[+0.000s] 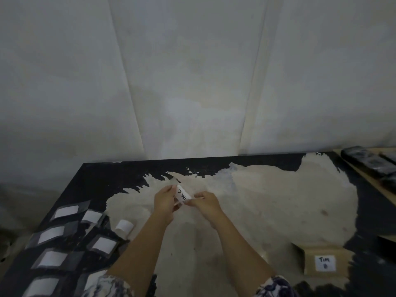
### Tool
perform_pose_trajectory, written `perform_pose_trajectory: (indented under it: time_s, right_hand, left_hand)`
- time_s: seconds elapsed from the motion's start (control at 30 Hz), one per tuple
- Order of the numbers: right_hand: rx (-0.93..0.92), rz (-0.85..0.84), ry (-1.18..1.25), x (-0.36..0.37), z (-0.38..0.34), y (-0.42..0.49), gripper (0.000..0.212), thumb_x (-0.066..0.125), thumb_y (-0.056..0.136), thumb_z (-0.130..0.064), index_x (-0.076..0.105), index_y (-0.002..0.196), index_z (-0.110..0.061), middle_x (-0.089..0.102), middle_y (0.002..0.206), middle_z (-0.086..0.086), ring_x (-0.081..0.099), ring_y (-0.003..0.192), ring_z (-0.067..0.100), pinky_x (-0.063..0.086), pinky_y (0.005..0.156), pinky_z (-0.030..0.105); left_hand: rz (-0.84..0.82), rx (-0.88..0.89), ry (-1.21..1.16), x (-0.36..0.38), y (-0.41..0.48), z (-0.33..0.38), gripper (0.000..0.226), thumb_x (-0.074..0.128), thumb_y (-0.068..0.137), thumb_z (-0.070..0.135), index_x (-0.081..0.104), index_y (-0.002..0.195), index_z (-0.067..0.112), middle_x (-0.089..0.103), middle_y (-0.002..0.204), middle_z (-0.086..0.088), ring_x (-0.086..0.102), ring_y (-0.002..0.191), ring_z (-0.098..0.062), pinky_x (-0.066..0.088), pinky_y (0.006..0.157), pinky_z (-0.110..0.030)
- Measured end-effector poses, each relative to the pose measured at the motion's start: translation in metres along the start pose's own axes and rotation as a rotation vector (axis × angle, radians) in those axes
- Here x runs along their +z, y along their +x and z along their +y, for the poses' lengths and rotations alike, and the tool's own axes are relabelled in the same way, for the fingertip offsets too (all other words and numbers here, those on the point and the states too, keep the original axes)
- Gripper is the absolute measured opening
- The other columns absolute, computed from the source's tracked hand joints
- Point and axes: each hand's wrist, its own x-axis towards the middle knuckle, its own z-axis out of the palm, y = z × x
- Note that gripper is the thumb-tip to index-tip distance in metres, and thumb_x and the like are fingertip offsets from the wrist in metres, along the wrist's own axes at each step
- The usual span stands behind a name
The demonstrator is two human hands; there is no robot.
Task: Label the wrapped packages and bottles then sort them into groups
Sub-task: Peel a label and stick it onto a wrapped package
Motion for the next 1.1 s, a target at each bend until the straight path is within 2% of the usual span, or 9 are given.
perform_pose_trajectory:
  time_s: [0.1, 0.2, 0.27, 0.4, 0.53, 0.7, 0.77, 1.0, 1.1]
  right_hand:
    - [-0.071, 0.016, -0.005, -0.026, -0.002, 0.000, 0.056, 0.073, 0.079, -0.021, 0.049, 0.129, -0.012, 0.055, 0.123, 0.008, 0.055, 0.106, 0.020, 0.043, 0.081, 0.021]
    - [-0.150, 0.022, -0.022, -0.063, -0.001, 0.001, 0.034, 0.064, 0.085, -0.013, 0.058, 0.119, -0.010, 0.063, 0.112, 0.010, 0.058, 0.088, 0.016, 0.045, 0.064, 0.015]
    - [-0.164, 0.060, 0.002, -0.094, 0.002, 0.000, 0.019, 0.056, 0.089, -0.009, 0.067, 0.104, -0.009, 0.067, 0.096, 0.008, 0.060, 0.079, 0.017, 0.050, 0.064, 0.021]
    - [-0.033, 0.186, 0.214, -0.166, 0.021, 0.005, 0.013, 0.054, 0.088, -0.004, 0.066, 0.083, -0.007, 0.066, 0.087, 0.016, 0.064, 0.080, 0.026, 0.057, 0.078, 0.039]
    - [0.101, 0.203, 0.475, -0.233, 0.047, 0.004, 0.015, 0.059, 0.087, -0.003, 0.062, 0.101, -0.007, 0.063, 0.093, 0.012, 0.063, 0.085, 0.026, 0.055, 0.071, 0.032]
    - [0.122, 0.297, 0.546, -0.313, 0.087, 0.001, 0.007, 0.058, 0.089, -0.010, 0.063, 0.094, -0.009, 0.068, 0.090, 0.015, 0.061, 0.076, 0.021, 0.051, 0.066, 0.029]
    - [0.133, 0.324, 0.527, -0.344, 0.099, 0.000, 0.008, 0.059, 0.090, -0.010, 0.063, 0.097, -0.009, 0.068, 0.093, 0.015, 0.061, 0.079, 0.020, 0.051, 0.071, 0.031]
    - [0.211, 0.373, 0.504, -0.429, 0.123, 0.013, 0.006, 0.061, 0.084, -0.006, 0.065, 0.088, -0.007, 0.067, 0.090, 0.012, 0.062, 0.086, 0.021, 0.054, 0.079, 0.032]
    - [0.197, 0.385, 0.517, -0.464, 0.132, 0.028, 0.007, 0.062, 0.082, -0.002, 0.065, 0.085, -0.007, 0.065, 0.083, 0.012, 0.060, 0.076, 0.020, 0.052, 0.067, 0.029]
  left_hand:
    - [-0.059, 0.110, 0.253, 0.025, -0.011, -0.002, 0.016, 0.053, 0.095, 0.017, 0.064, 0.103, 0.008, 0.064, 0.099, -0.016, 0.061, 0.085, -0.029, 0.053, 0.075, -0.040]
    - [-0.191, 0.138, 0.359, 0.063, -0.027, -0.008, 0.026, 0.057, 0.093, 0.023, 0.066, 0.112, 0.008, 0.067, 0.101, -0.014, 0.062, 0.085, -0.027, 0.053, 0.067, -0.034]
    - [-0.250, 0.115, 0.367, 0.096, -0.040, -0.011, 0.028, 0.058, 0.091, 0.030, 0.066, 0.112, 0.014, 0.067, 0.104, -0.010, 0.061, 0.089, -0.026, 0.049, 0.067, -0.030]
    - [-0.344, 0.039, 0.326, 0.166, -0.063, -0.028, 0.042, 0.071, 0.081, 0.032, 0.054, 0.115, 0.014, 0.061, 0.110, -0.010, 0.061, 0.097, -0.024, 0.053, 0.071, -0.033]
    - [-0.439, 0.000, 0.374, 0.217, -0.083, -0.054, 0.034, 0.067, 0.084, 0.010, 0.055, 0.116, 0.002, 0.063, 0.096, -0.011, 0.062, 0.081, -0.022, 0.055, 0.066, -0.031]
    - [-0.421, 0.000, 0.438, 0.282, -0.103, -0.084, 0.026, 0.065, 0.082, -0.003, 0.060, 0.107, 0.001, 0.062, 0.096, -0.014, 0.060, 0.070, -0.019, 0.052, 0.054, -0.023]
    - [-0.425, 0.004, 0.471, 0.307, -0.106, -0.094, 0.023, 0.066, 0.081, -0.003, 0.061, 0.103, 0.003, 0.064, 0.093, -0.014, 0.060, 0.068, -0.019, 0.052, 0.052, -0.022]
    - [-0.362, -0.041, 0.375, 0.383, -0.100, -0.113, 0.015, 0.070, 0.078, -0.002, 0.063, 0.087, 0.006, 0.067, 0.086, -0.014, 0.061, 0.073, -0.018, 0.052, 0.062, -0.028]
    - [-0.327, -0.063, 0.289, 0.425, -0.094, -0.120, 0.012, 0.069, 0.078, -0.004, 0.062, 0.080, 0.006, 0.065, 0.077, -0.013, 0.058, 0.067, -0.018, 0.051, 0.057, -0.024]
